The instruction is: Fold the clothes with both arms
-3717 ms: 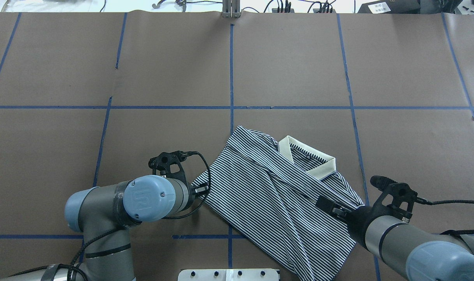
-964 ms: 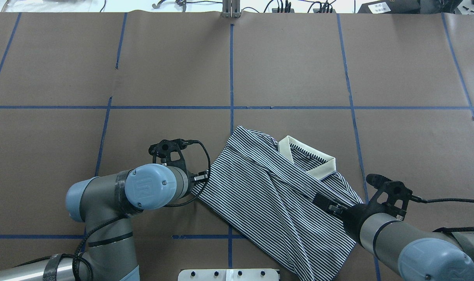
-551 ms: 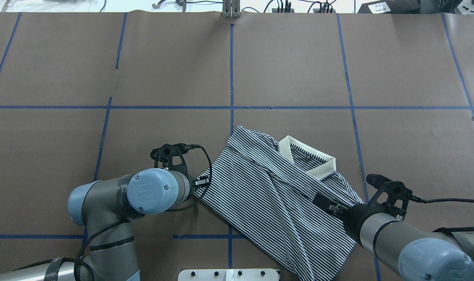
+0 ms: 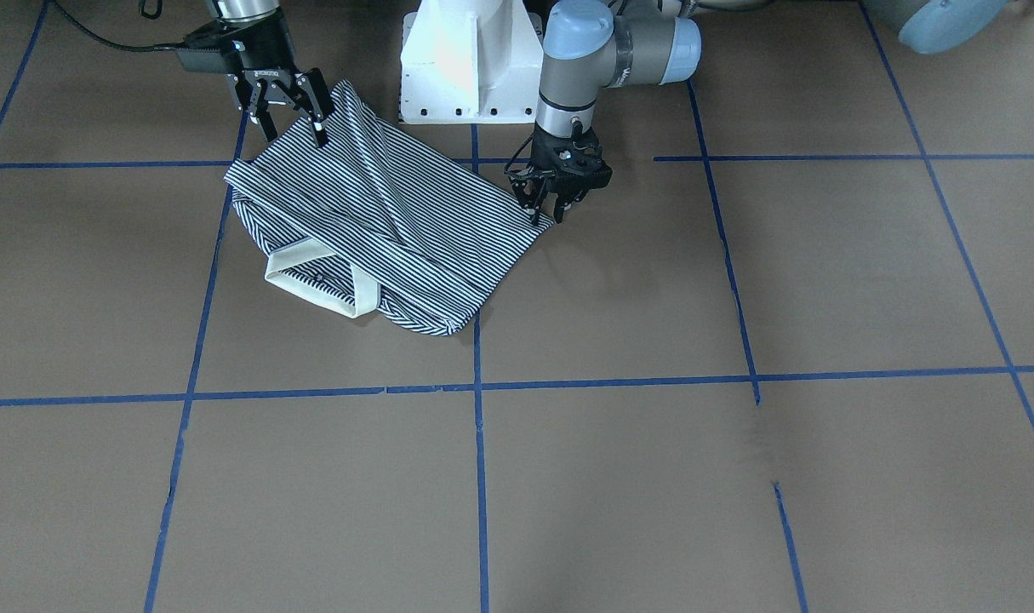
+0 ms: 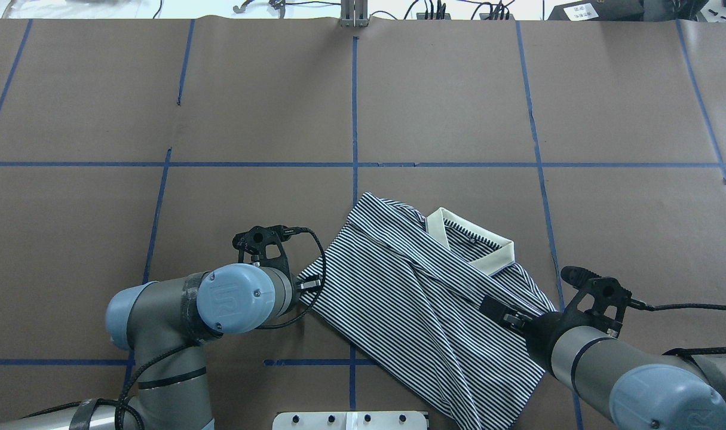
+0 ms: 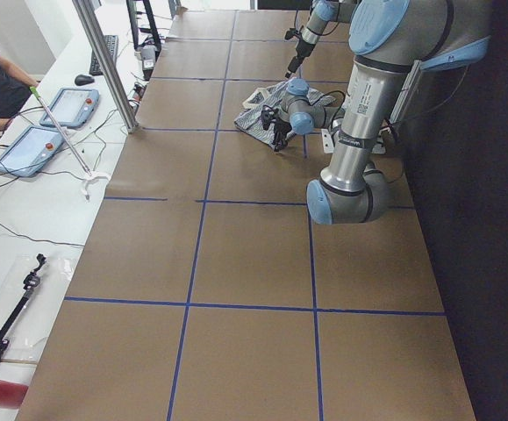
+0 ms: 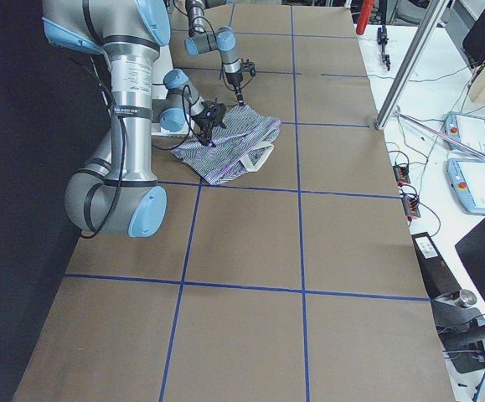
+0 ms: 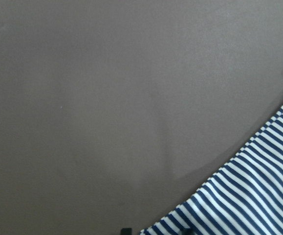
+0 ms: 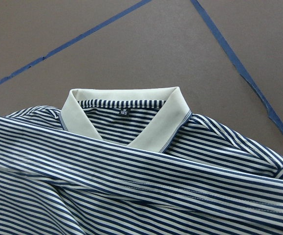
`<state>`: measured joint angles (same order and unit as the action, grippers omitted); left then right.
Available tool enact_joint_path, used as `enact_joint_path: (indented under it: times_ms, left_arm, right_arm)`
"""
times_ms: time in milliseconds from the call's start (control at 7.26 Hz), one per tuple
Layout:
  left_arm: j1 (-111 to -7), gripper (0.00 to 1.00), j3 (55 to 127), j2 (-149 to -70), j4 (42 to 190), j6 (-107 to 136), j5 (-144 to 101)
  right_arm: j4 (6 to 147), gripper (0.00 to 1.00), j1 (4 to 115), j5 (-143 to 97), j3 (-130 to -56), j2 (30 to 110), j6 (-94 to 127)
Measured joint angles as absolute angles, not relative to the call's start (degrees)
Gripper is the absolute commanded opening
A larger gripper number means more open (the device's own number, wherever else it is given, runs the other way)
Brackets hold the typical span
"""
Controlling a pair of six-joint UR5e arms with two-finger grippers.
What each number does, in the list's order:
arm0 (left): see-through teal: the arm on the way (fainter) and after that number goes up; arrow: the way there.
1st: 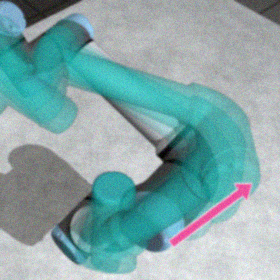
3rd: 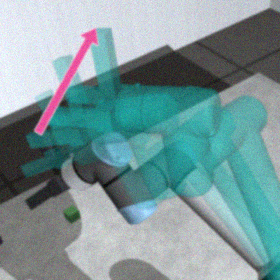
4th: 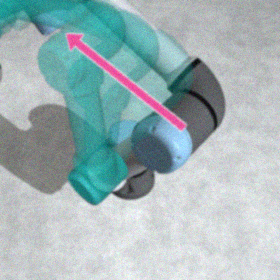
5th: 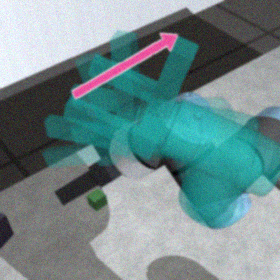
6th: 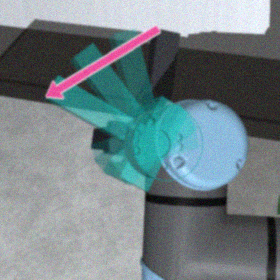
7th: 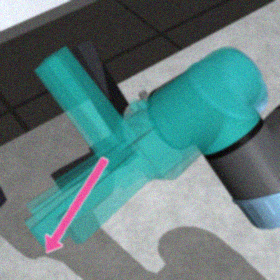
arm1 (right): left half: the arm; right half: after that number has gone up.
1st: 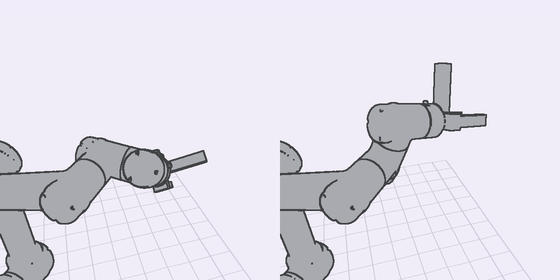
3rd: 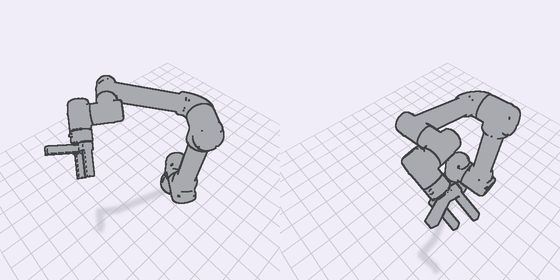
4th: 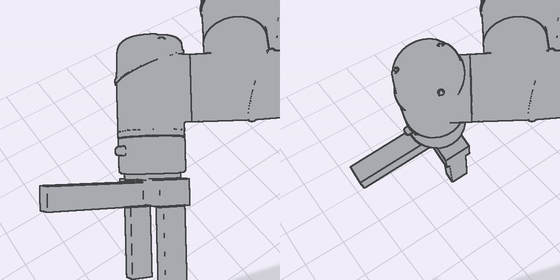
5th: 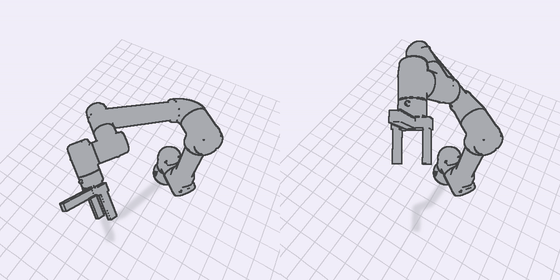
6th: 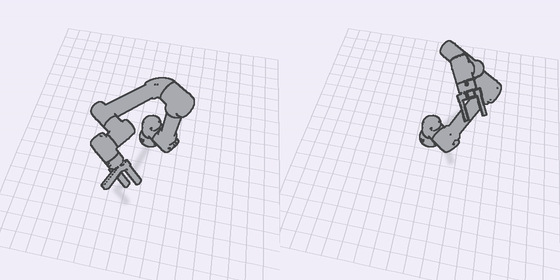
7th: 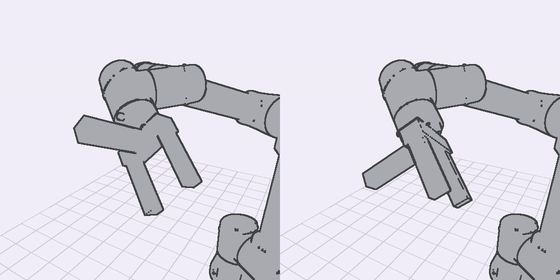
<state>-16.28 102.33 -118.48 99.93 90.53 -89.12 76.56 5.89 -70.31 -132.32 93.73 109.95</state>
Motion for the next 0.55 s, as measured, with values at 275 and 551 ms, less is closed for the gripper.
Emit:
enact_joint_path:
  times_ms: [275, 551]
  left_arm:
    - [-16.3, 0.0, 102.2, -118.5, 100.0, 90.5, -89.1]
    - [-16.3, 0.0, 102.3, -118.4, 100.0, 90.5, -89.1]
  right_arm:
    - [76.6, 1.0, 5.9, -70.3, -132.3, 93.7, 110.0]
    - [76.6, 1.0, 5.9, -70.3, -132.3, 93.7, 110.0]
